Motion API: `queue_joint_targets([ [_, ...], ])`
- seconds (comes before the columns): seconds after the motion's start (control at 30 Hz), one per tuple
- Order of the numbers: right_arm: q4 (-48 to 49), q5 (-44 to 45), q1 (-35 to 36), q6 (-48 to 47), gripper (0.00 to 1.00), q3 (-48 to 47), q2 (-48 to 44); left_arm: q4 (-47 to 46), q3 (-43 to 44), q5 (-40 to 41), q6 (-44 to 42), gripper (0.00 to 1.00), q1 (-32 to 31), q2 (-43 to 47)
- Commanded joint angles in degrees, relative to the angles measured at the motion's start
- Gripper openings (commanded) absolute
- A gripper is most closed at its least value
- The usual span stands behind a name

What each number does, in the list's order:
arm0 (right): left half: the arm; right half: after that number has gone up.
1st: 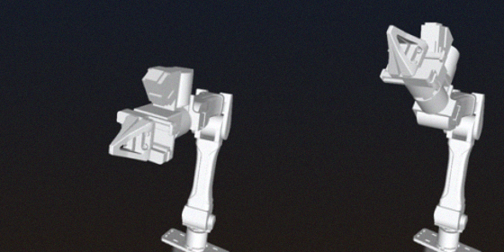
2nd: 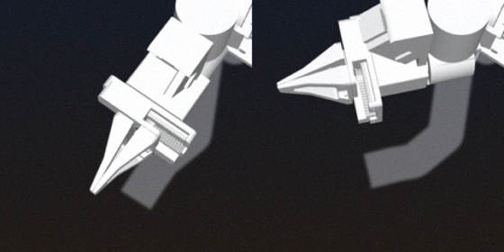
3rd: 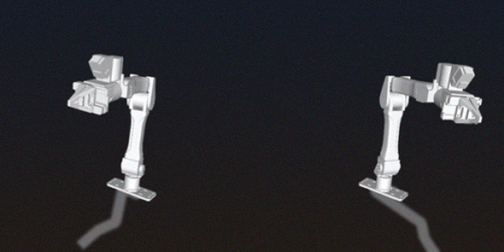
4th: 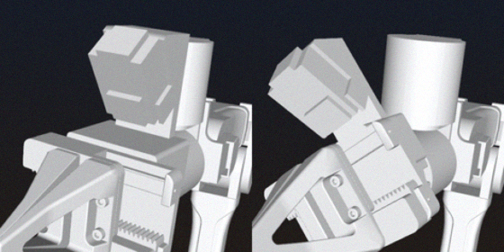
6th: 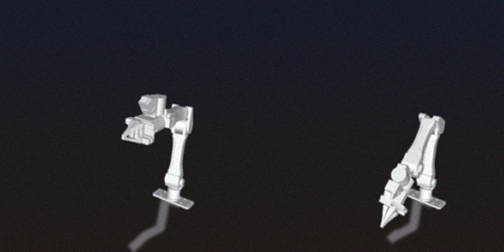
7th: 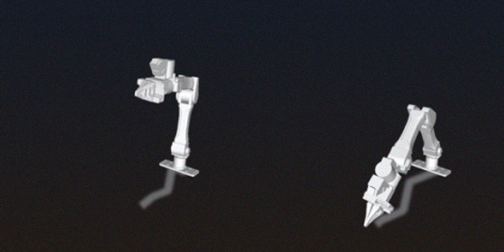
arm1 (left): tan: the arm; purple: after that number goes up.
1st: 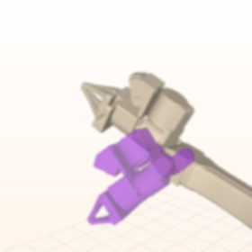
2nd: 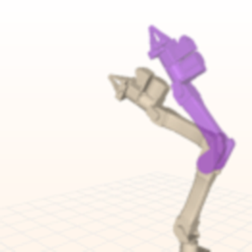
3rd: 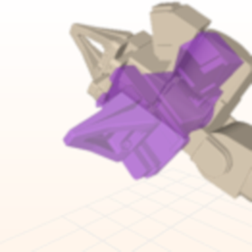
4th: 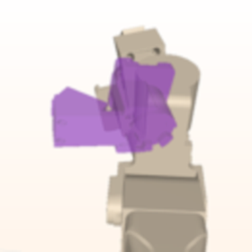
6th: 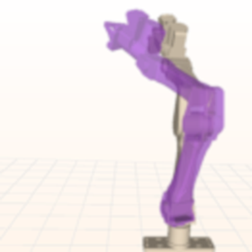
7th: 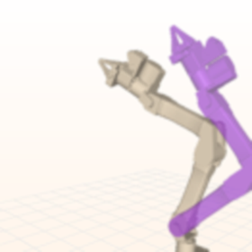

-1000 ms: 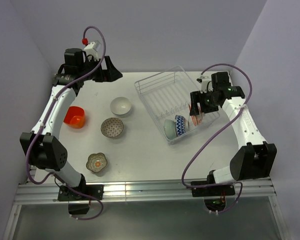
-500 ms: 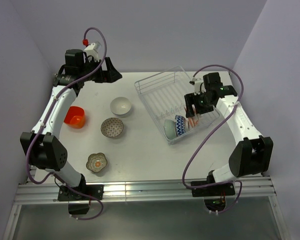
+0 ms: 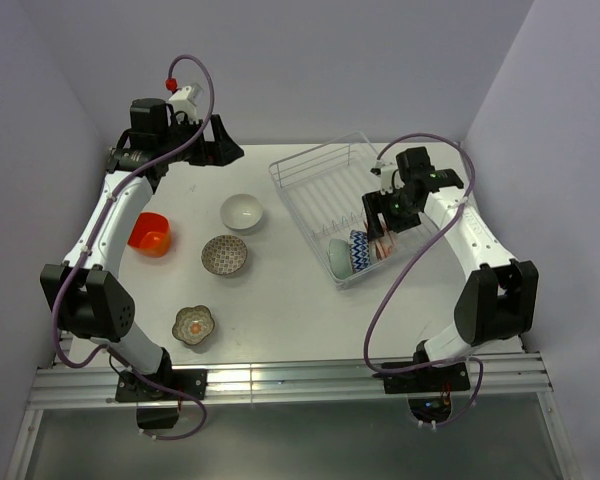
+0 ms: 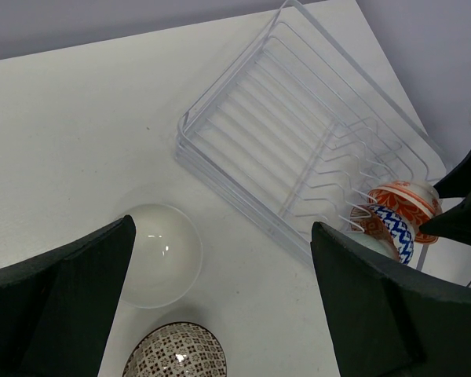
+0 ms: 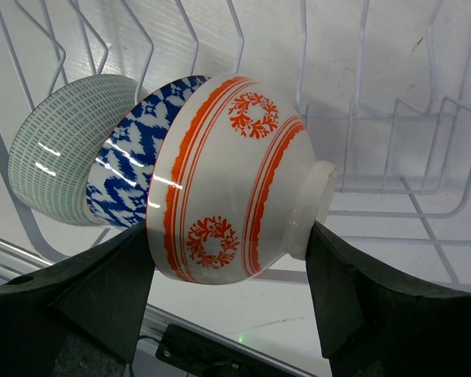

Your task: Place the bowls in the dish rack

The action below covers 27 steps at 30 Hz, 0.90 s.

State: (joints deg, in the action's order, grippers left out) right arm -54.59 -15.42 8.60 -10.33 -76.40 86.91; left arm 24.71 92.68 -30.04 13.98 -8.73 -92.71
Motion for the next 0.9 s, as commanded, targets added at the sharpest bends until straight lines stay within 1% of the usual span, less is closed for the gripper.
queue_joint_targets([
  [0.0,1.85,1.62,0.89,-0.13,0.0,-1.47,0.27,-1.16,0.04,0.6,-1.5,0.99,-0.06,1.04],
  [0.03,1.68,1.71,0.98,0.04,0.04,-1.56,0.8,-1.15,0.04,0.6,-1.58,0.99,-0.06,1.04],
  [0.07,1.68,1.8,1.07,0.22,0.13,-1.65,0.89,-1.07,-0.05,0.69,-1.58,1.0,-0.06,1.04],
  [0.1,1.59,1.8,1.15,0.22,0.18,-1.56,1.15,-0.98,-0.05,0.69,-1.67,1.0,-0.06,1.04],
  [0.2,1.41,1.97,1.16,0.31,0.31,-1.47,1.94,-0.8,-0.14,0.86,-1.94,0.99,-0.06,1.04],
  [0.27,1.33,1.89,1.16,0.4,0.32,-1.3,2.38,-0.8,-0.31,0.95,-1.94,0.99,-0.06,0.95],
  [0.3,1.24,1.8,1.16,0.4,0.36,-1.21,2.47,-0.8,-0.4,1.04,-1.85,1.0,-0.06,1.04],
  [0.37,1.33,1.8,1.16,0.66,0.46,-0.94,2.56,-0.89,-0.75,1.04,-1.85,0.99,-0.06,1.04],
  [0.4,1.33,1.71,1.16,0.83,0.56,-0.94,2.38,-0.89,-0.92,0.95,-1.76,0.99,-0.06,1.21],
  [0.5,1.41,1.71,1.16,0.92,0.67,-0.77,1.94,-0.98,-1.28,1.04,-1.85,0.99,-0.06,1.39],
  [0.63,1.15,1.97,1.15,0.92,0.75,-0.59,1.42,-0.8,-1.63,1.39,-2.2,0.99,-0.06,1.74],
  [0.8,0.71,2.06,0.98,0.84,0.82,0.11,0.36,-0.89,-2.42,1.56,-2.38,0.99,-0.06,2.35],
  [0.87,0.54,2.32,0.89,1.1,0.87,0.46,0.19,-0.89,-2.68,1.57,-2.46,1.0,-0.06,2.53],
])
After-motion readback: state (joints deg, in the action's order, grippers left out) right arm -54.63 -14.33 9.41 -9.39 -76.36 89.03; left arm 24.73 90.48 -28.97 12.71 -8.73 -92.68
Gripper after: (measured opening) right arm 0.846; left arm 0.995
